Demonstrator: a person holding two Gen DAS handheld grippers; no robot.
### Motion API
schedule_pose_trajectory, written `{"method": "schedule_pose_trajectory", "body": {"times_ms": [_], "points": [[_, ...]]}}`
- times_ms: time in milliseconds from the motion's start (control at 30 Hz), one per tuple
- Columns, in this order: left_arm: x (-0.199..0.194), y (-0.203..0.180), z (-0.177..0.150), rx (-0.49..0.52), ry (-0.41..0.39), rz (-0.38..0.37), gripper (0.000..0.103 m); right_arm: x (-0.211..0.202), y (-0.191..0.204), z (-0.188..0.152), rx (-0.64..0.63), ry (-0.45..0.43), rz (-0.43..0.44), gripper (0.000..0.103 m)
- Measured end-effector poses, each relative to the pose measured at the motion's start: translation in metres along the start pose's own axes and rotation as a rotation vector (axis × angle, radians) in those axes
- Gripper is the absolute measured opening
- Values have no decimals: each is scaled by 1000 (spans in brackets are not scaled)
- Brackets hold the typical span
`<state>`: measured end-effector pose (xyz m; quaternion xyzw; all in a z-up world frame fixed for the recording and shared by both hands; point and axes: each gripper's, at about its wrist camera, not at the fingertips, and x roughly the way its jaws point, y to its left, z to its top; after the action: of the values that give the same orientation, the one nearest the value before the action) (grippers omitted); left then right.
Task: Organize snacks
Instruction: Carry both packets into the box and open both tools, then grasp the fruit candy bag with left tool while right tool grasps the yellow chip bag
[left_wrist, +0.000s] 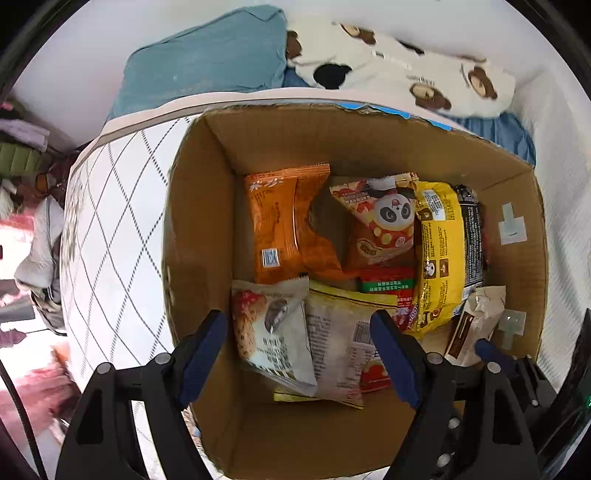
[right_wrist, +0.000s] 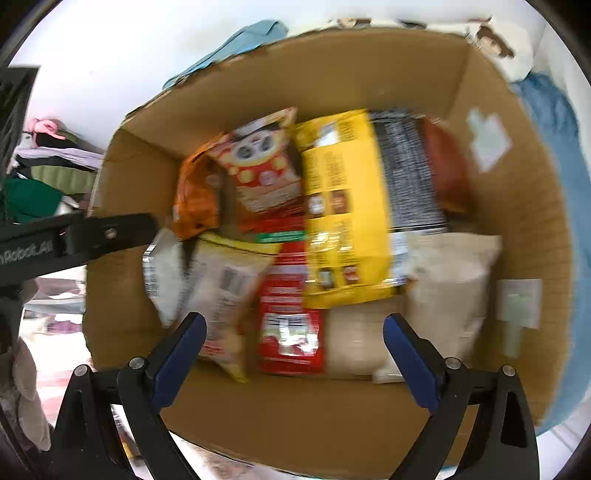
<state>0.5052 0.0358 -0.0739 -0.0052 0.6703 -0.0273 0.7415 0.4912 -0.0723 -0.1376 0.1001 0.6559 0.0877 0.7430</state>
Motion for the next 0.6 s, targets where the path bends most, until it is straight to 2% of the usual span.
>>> {"method": "schedule_pose_trajectory", "body": {"times_ms": [100, 300, 600], "points": [[-1, 3, -21, -37, -42, -57, 79, -8, -9, -10, -24, -47, -58, 98], [-11, 5, -55, -70, -142, -76, 79, -35, -10, -32, -81, -155, -129, 99], [-45, 0, -108, -65, -304, -37, 79, -86, -7, -62, -120, -299, -163, 99]]}}
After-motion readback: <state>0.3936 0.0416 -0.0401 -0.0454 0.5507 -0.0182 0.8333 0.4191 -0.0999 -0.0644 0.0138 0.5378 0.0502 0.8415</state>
